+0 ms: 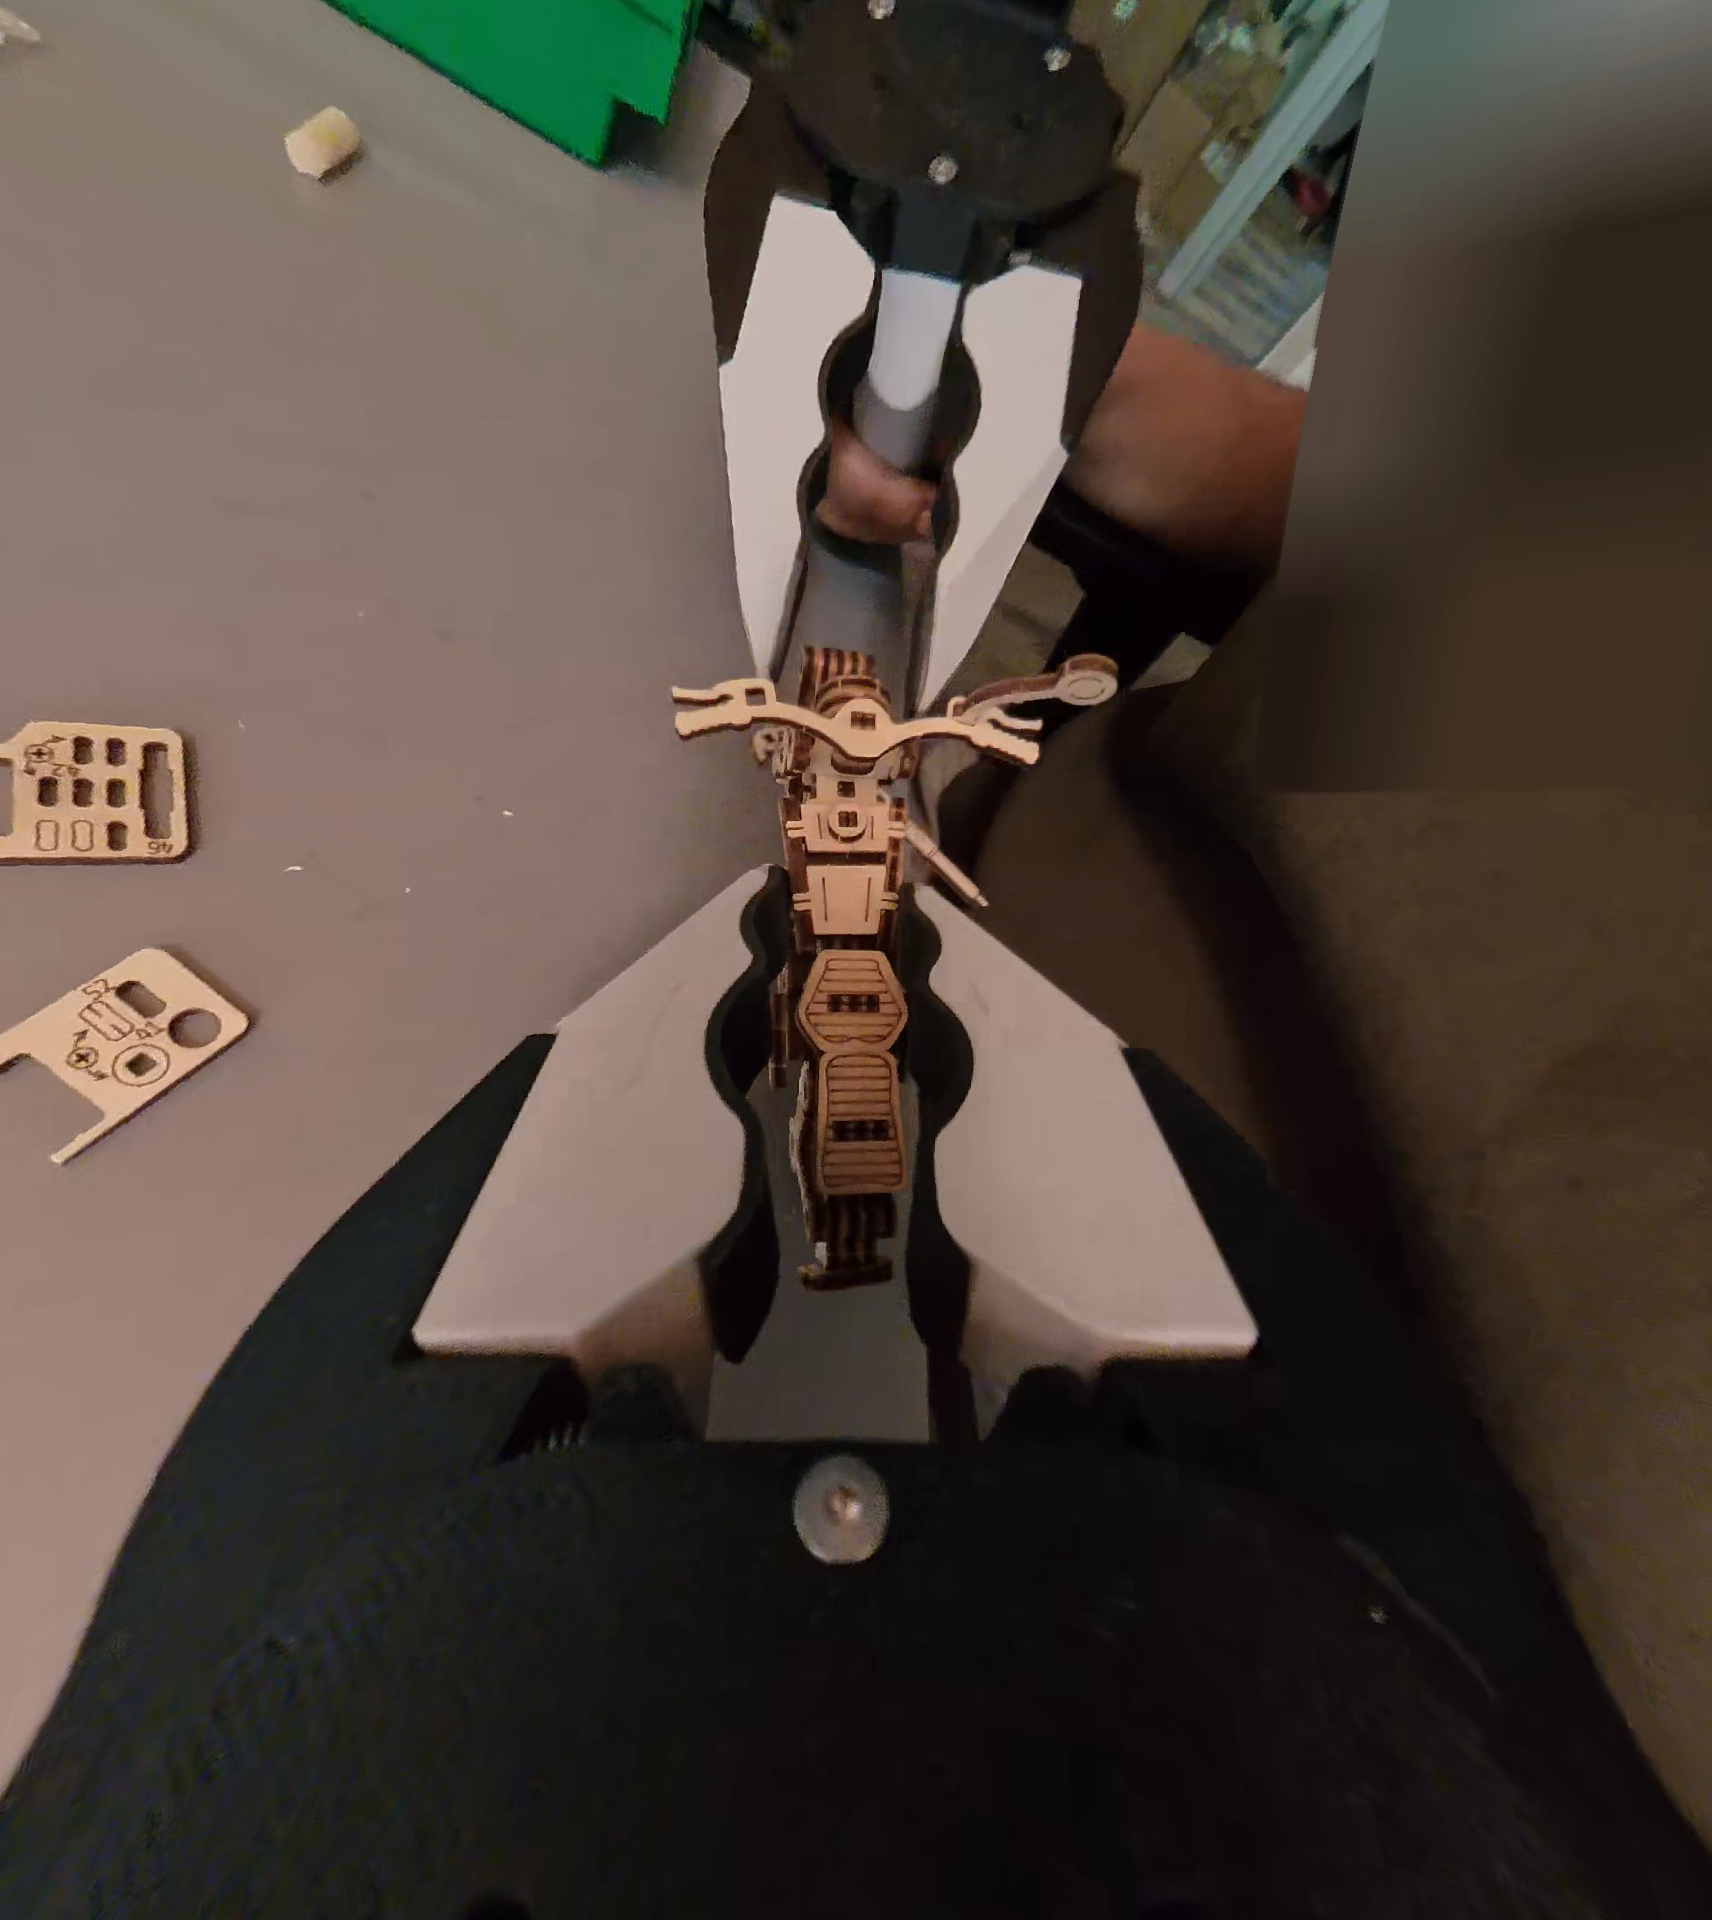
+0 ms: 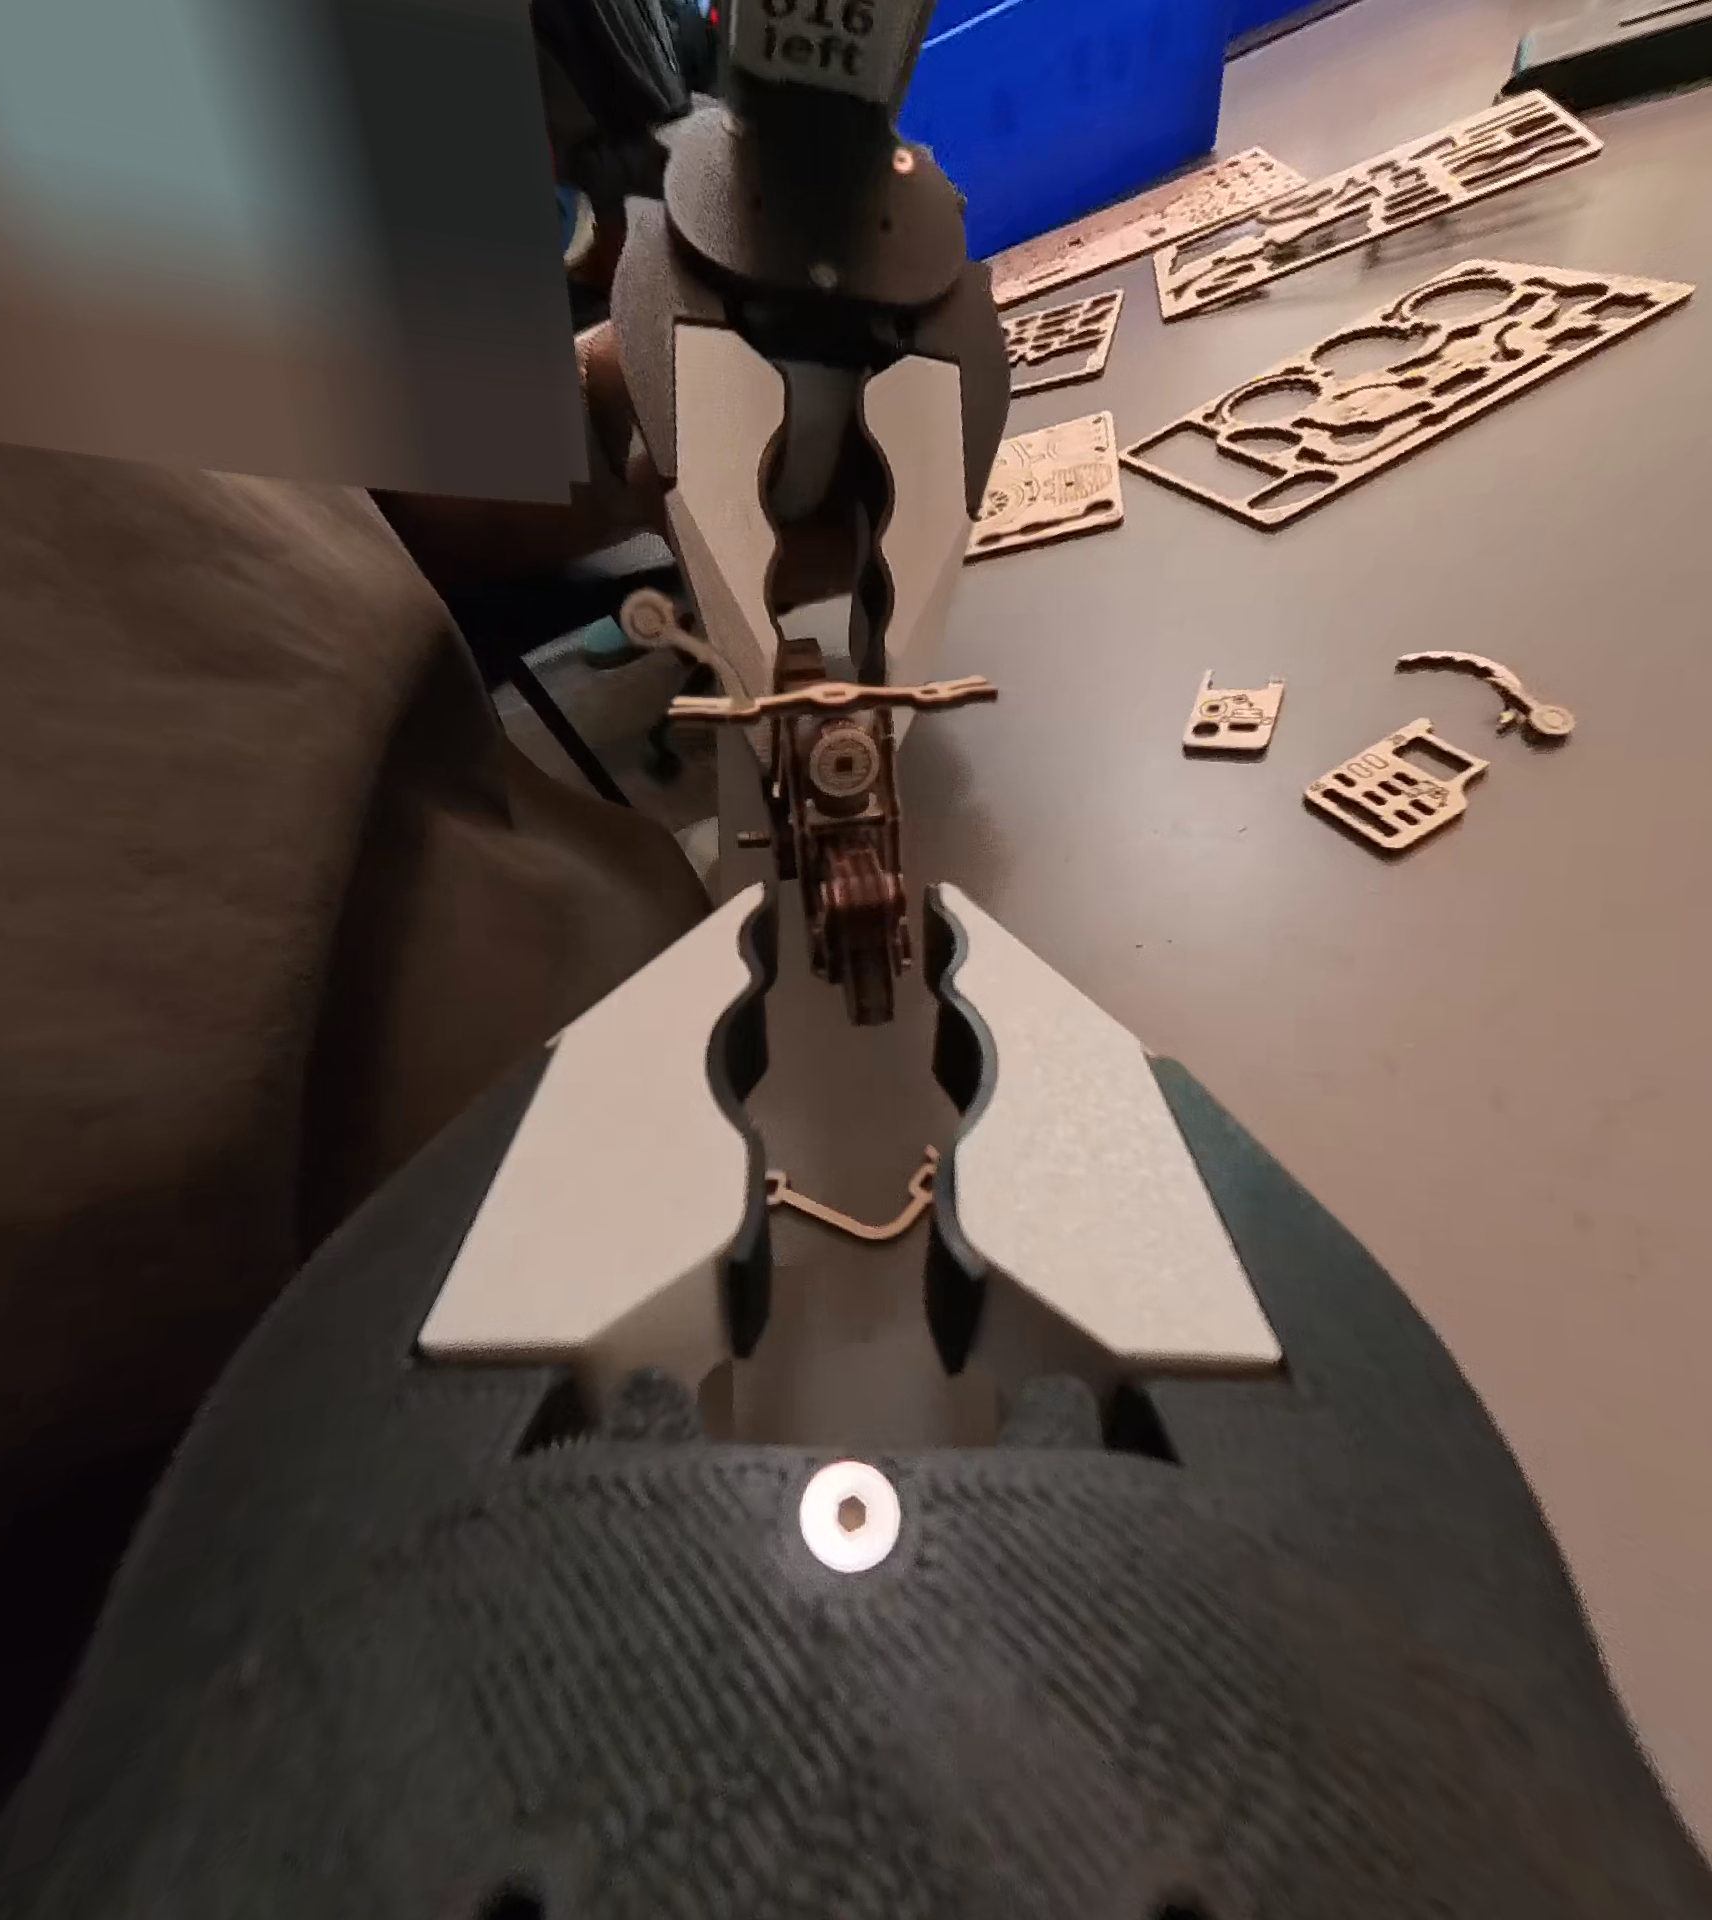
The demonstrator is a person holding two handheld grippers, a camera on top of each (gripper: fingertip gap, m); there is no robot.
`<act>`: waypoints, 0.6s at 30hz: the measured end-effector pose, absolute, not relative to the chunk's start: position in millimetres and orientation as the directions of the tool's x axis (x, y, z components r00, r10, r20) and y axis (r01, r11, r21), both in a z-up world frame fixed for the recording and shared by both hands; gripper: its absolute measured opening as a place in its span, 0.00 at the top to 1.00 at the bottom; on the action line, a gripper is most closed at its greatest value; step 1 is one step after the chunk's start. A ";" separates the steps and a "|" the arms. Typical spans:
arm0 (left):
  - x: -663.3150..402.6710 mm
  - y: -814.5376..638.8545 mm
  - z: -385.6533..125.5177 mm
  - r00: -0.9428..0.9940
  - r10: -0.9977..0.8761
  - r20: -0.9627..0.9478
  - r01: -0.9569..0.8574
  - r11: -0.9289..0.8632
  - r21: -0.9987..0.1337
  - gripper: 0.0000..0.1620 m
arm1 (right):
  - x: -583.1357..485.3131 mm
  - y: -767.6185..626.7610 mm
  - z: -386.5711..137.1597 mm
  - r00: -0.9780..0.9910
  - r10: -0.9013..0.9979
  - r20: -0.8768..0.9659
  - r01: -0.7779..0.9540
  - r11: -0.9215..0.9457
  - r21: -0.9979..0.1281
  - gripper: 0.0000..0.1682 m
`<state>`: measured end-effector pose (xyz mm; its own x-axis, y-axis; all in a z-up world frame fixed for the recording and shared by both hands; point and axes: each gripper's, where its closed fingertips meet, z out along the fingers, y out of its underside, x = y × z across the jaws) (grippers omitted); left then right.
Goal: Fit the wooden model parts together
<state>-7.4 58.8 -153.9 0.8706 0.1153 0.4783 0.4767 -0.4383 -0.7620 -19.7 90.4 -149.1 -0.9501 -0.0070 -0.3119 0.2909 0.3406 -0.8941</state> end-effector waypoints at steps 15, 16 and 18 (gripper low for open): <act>-7.6 62.3 -143.1 0.808 0.051 0.587 0.565 -0.346 -0.749 0.88 | -22.0 90.2 -131.0 -0.893 -0.041 -0.449 0.427 0.237 -0.872 0.92; -8.5 62.9 -144.2 0.804 0.055 0.592 0.572 -0.342 -0.746 0.86 | -22.9 89.8 -130.7 -0.882 -0.041 -0.469 0.449 0.230 -0.864 0.92; -9.4 64.3 -147.4 0.795 0.062 0.604 0.586 -0.341 -0.735 0.85 | -24.2 89.2 -134.7 -0.868 -0.028 -0.496 0.476 0.238 -0.846 0.92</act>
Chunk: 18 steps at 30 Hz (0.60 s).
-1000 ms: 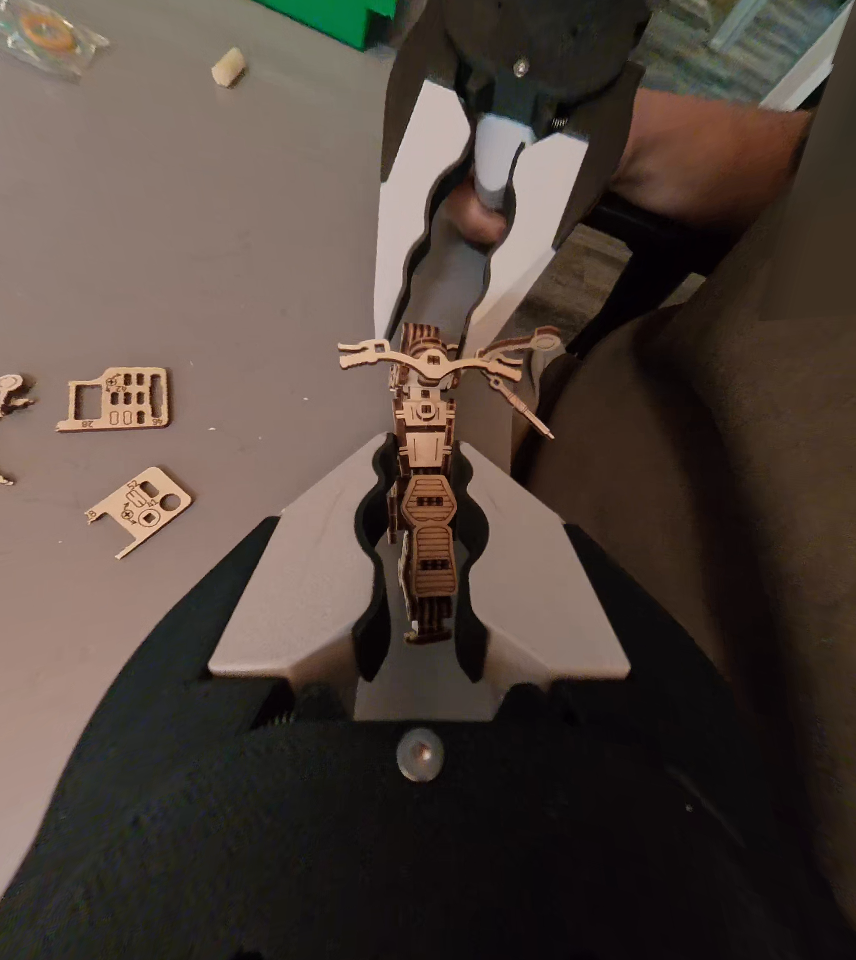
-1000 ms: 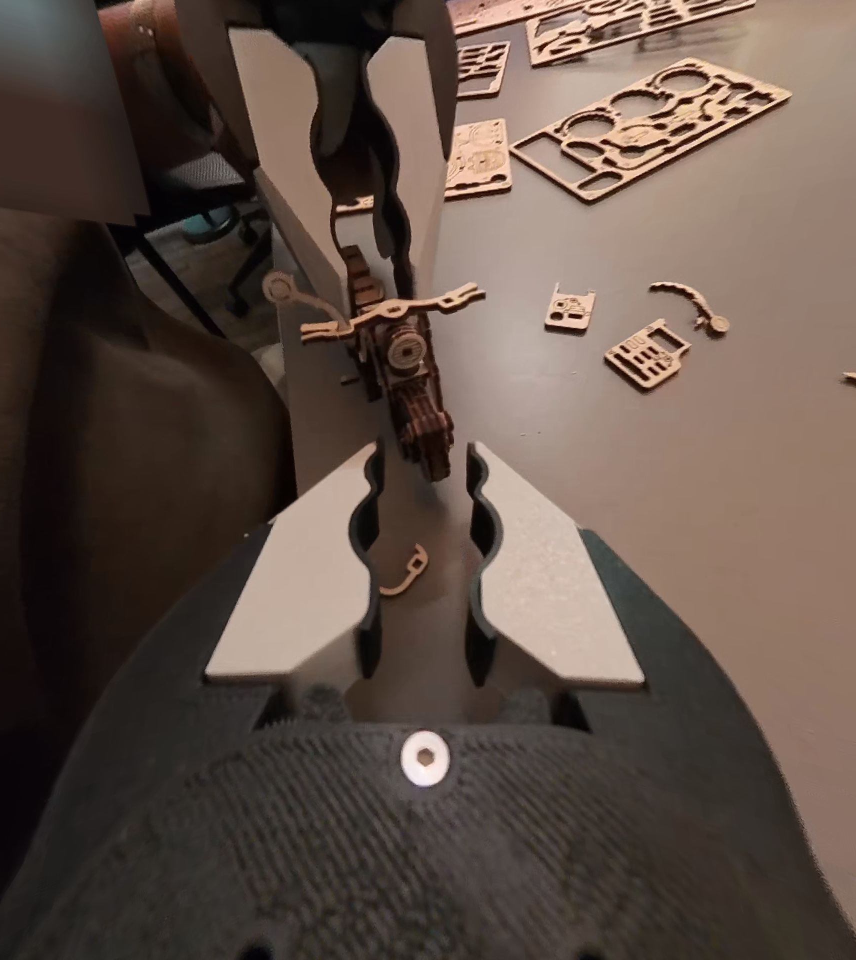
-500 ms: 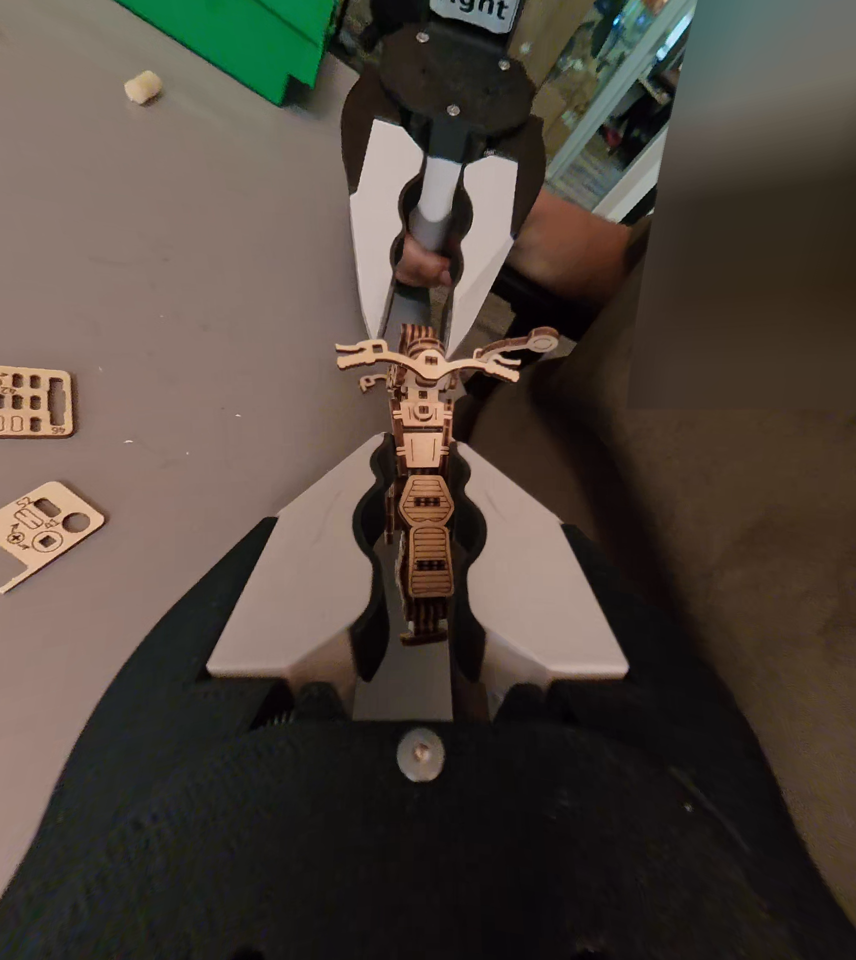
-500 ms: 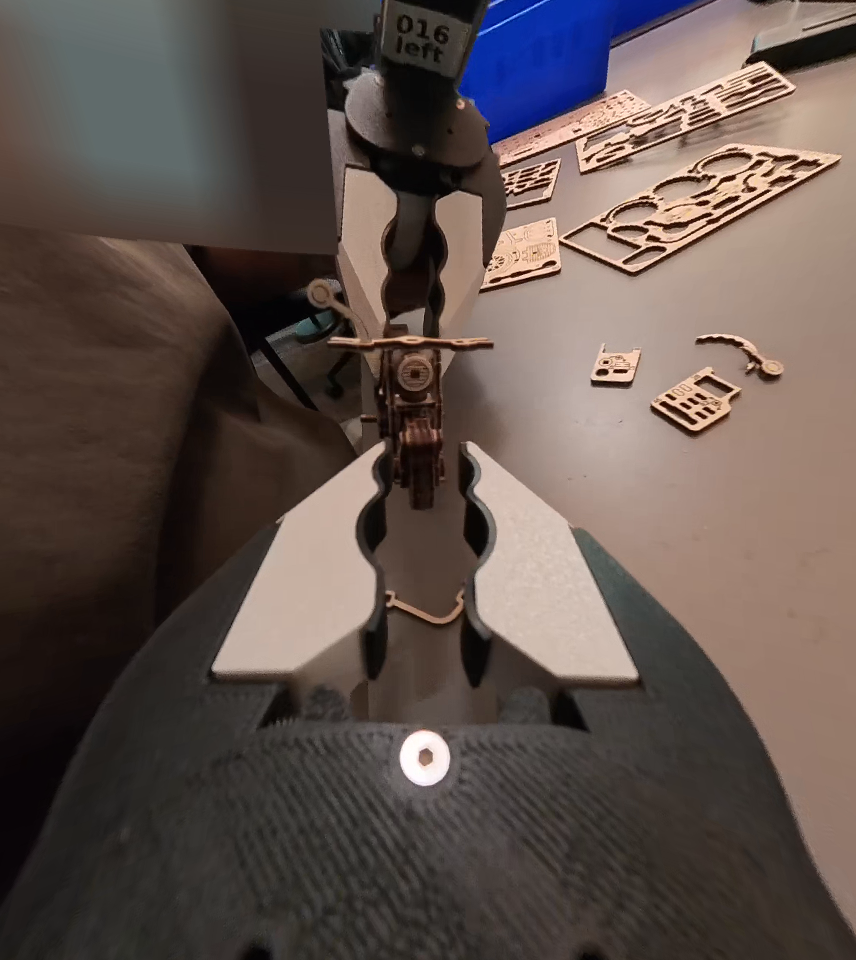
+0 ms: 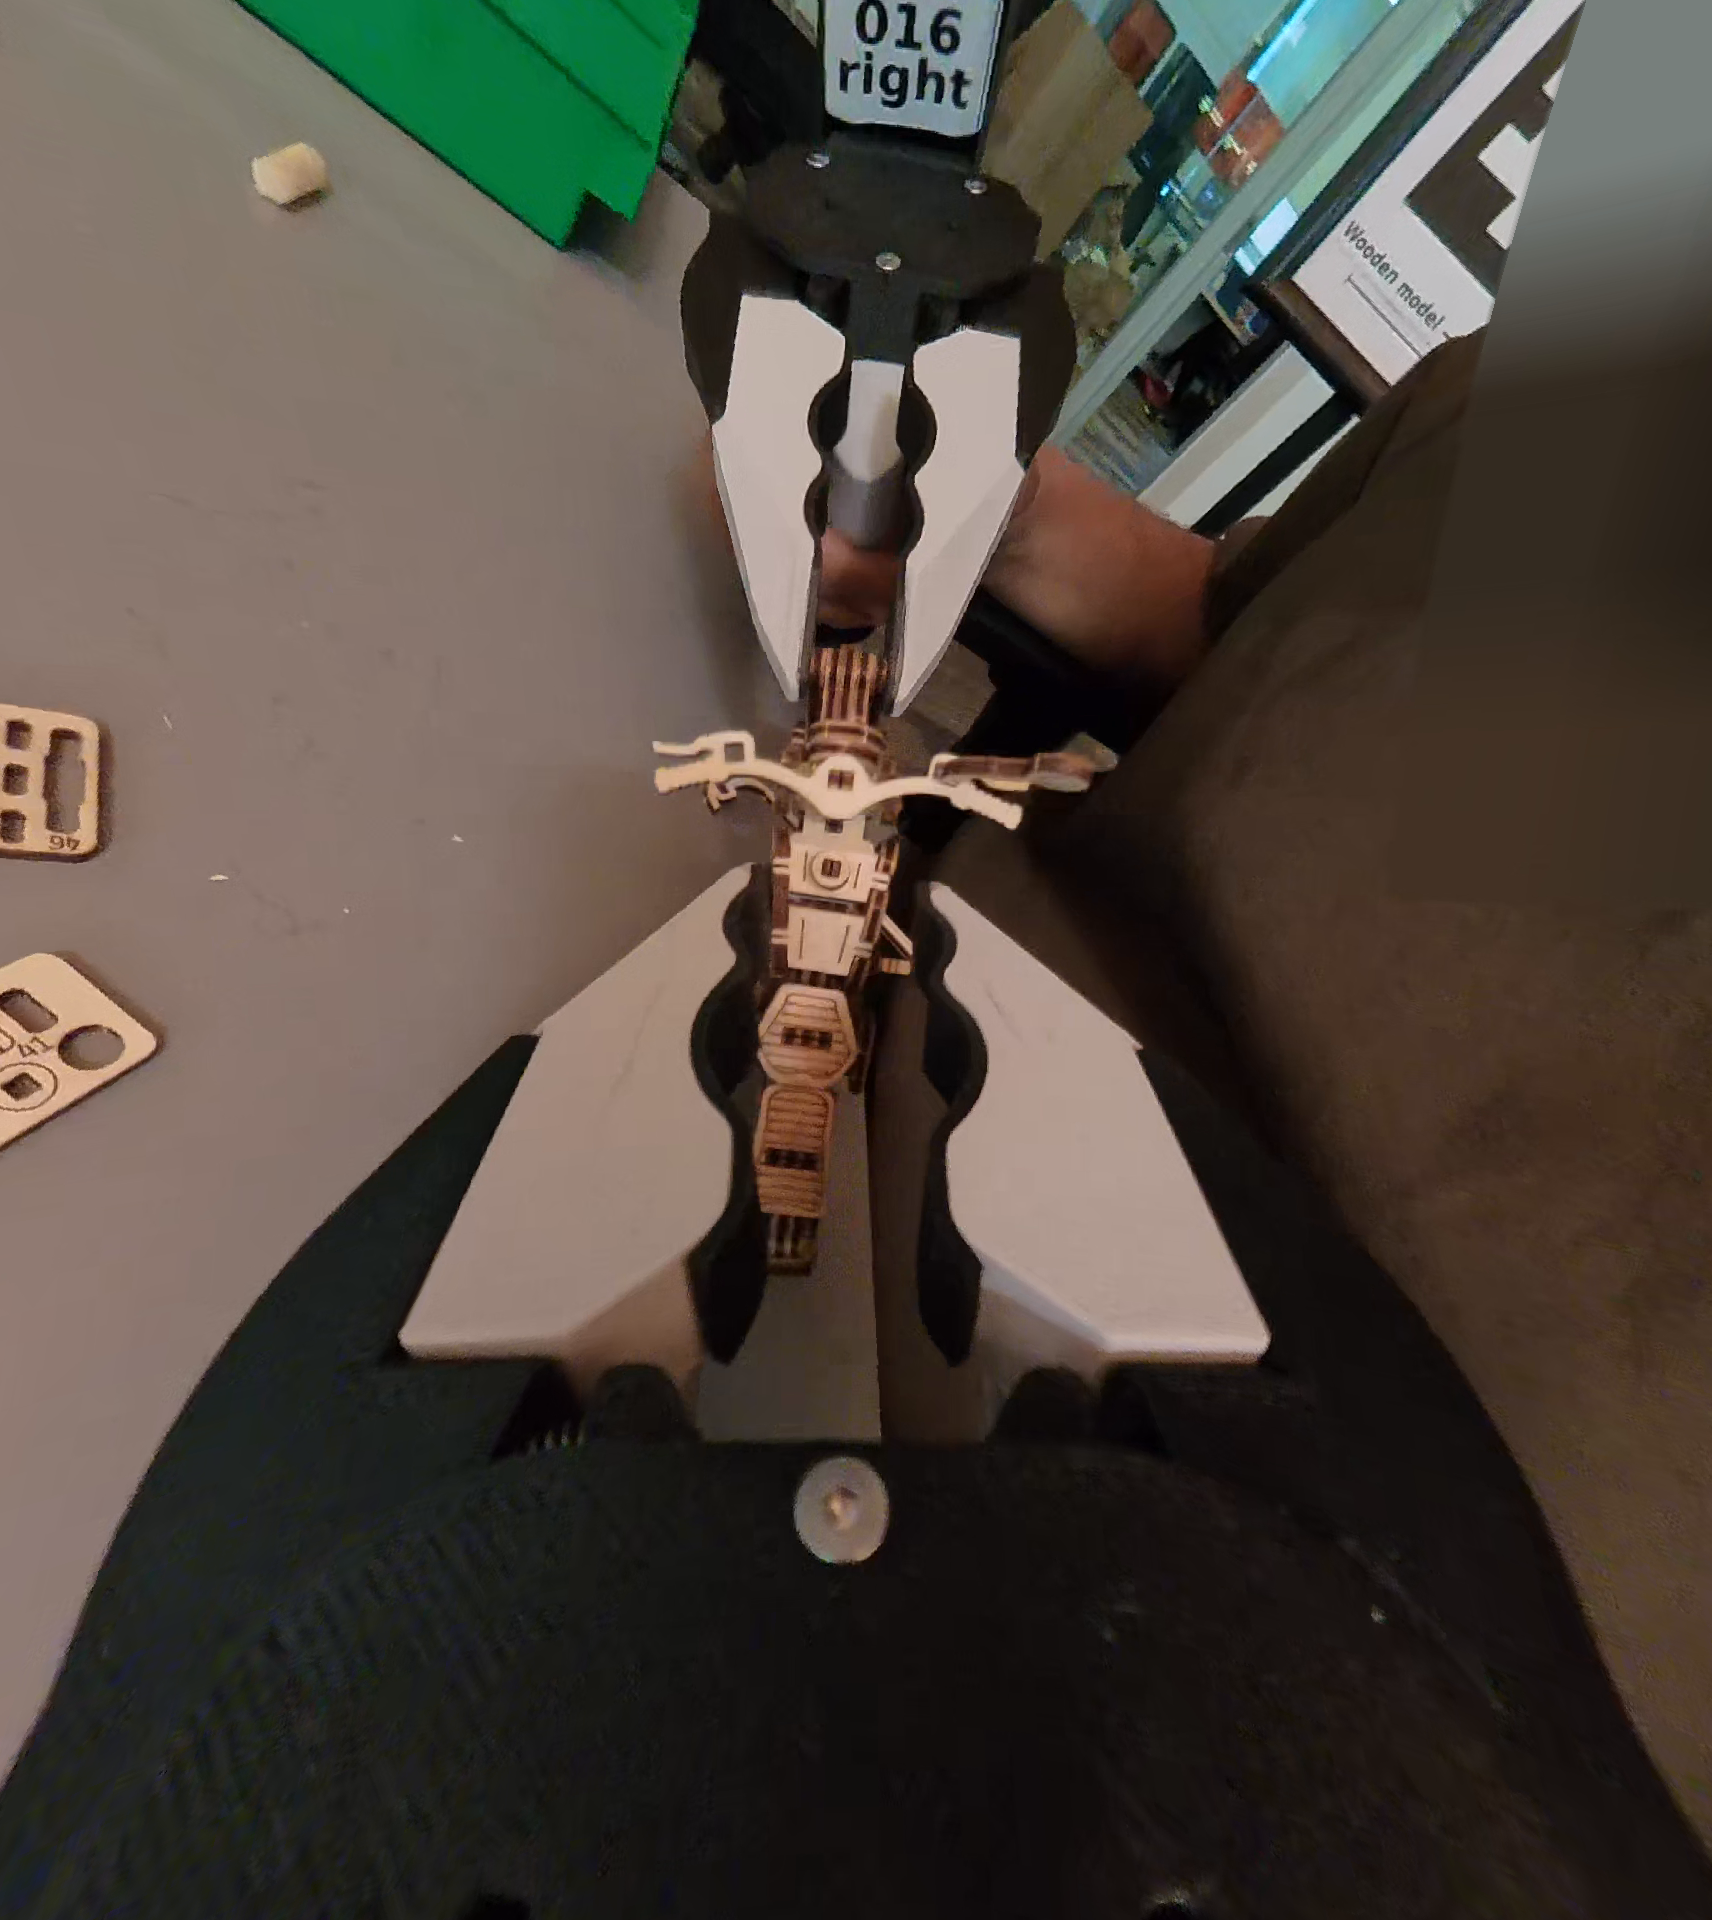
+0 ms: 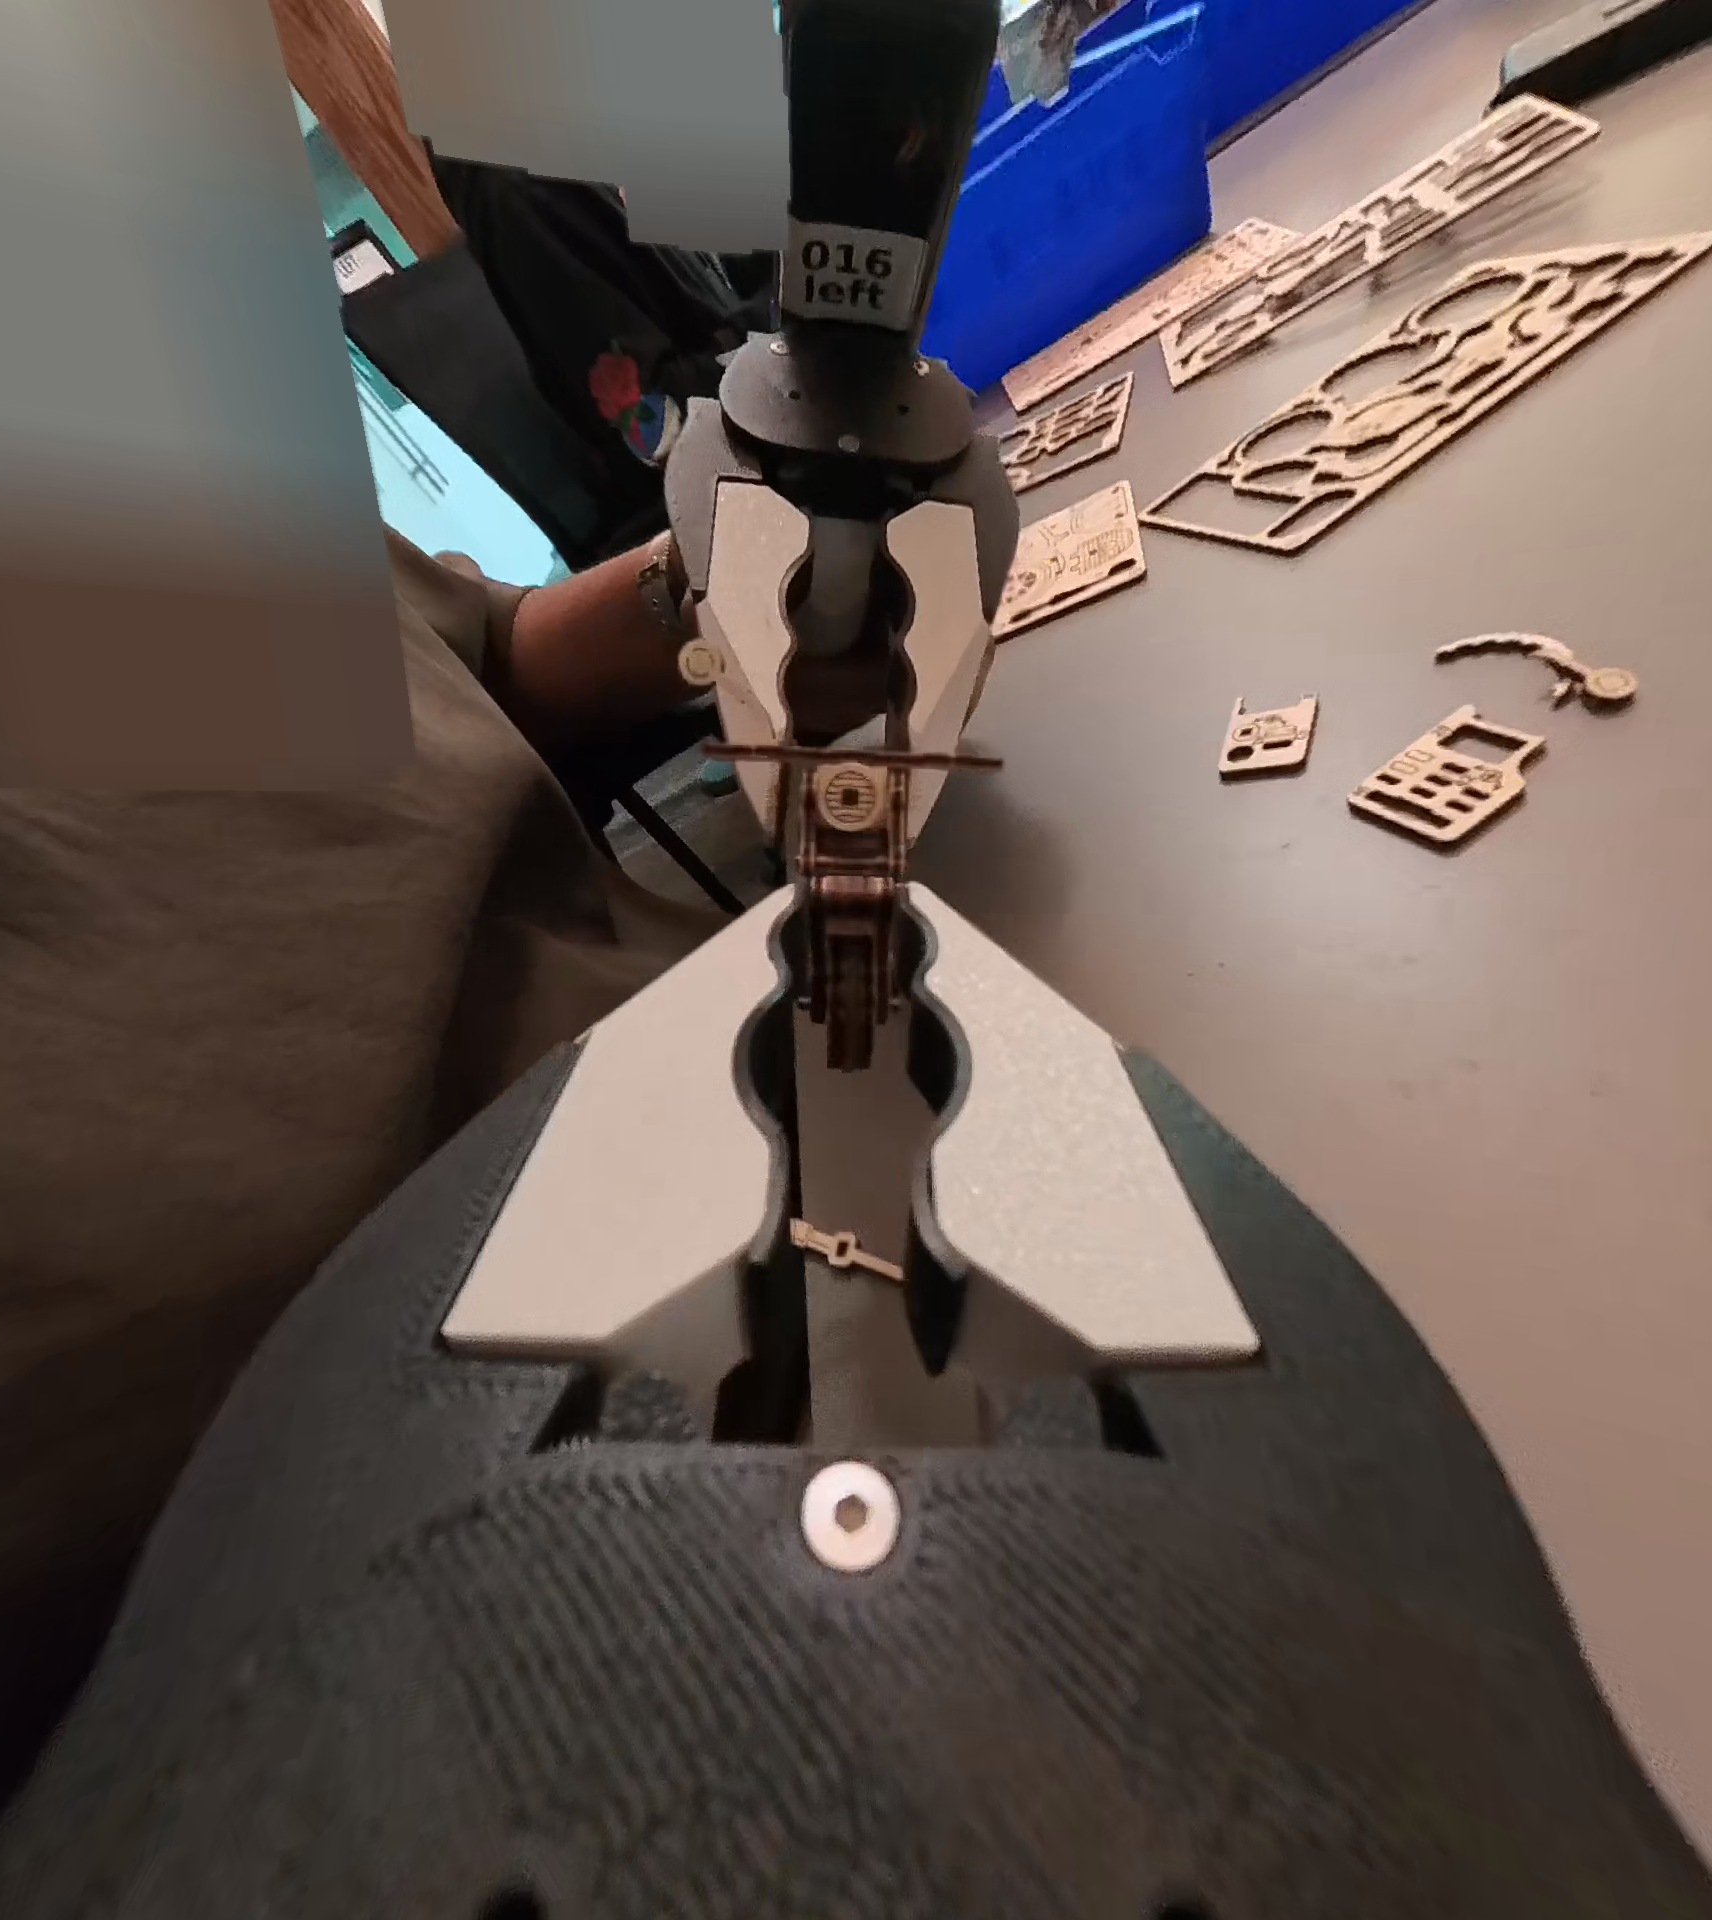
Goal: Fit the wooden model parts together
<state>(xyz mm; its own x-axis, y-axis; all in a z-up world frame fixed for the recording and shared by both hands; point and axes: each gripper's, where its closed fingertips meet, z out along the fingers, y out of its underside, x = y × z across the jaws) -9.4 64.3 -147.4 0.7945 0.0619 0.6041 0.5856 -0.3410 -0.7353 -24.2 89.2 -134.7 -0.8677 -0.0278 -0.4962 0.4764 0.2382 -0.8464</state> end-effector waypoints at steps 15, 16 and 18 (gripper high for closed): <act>-24.4 64.4 -143.9 0.734 0.092 0.673 0.672 -0.247 -0.698 0.88 | -36.0 88.1 -128.1 -0.831 0.006 -0.556 0.550 0.155 -0.820 0.80; -28.9 63.0 -138.7 0.708 0.083 0.702 0.701 -0.203 -0.683 0.88 | -41.1 90.2 -125.2 -0.827 0.020 -0.562 0.559 0.126 -0.819 0.79; -37.9 59.5 -125.8 0.652 0.044 0.757 0.757 -0.102 -0.646 0.88 | -52.4 94.5 -122.3 -0.819 0.062 -0.570 0.574 0.076 -0.815 0.77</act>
